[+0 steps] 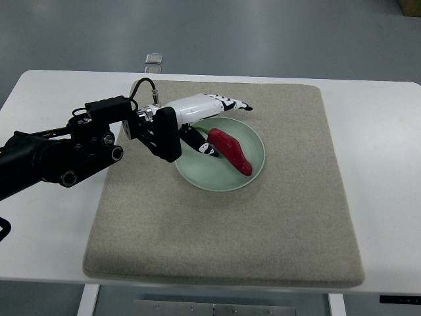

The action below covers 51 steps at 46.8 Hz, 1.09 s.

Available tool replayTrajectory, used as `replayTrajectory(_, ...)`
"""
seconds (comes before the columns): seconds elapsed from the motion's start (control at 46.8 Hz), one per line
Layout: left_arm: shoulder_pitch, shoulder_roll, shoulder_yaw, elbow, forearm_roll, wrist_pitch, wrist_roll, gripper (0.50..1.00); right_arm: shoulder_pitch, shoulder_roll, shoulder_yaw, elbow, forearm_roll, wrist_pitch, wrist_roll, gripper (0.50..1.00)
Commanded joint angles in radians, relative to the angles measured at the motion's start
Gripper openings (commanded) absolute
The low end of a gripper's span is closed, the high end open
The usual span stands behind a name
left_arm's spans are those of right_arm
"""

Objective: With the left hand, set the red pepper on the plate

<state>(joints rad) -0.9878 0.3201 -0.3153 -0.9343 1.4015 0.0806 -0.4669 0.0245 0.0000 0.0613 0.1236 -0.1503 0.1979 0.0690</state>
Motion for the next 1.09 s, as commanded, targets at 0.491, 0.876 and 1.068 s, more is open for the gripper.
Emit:
replayTrajectory(0.491,0.015,-0.038,-0.067,0.127,-1.114,0.183,0.004,0.99,0.0,0.0,0.0,0.001,0.0,0.0,0.0,0.932)
replayTrajectory(0.876,0.041,-0.049,-0.215,0.212,-1.362,0.182,0.007,0.992,0.0,0.0,0.0,-0.001,0.0,0.0,0.0,0.932)
replayTrajectory(1.068,0.041,-0.087,-0.22,0.296,-1.432,0.157,0.056,0.992,0.0,0.0,0.0,0.001,0.0,0.0,0.0,0.932)
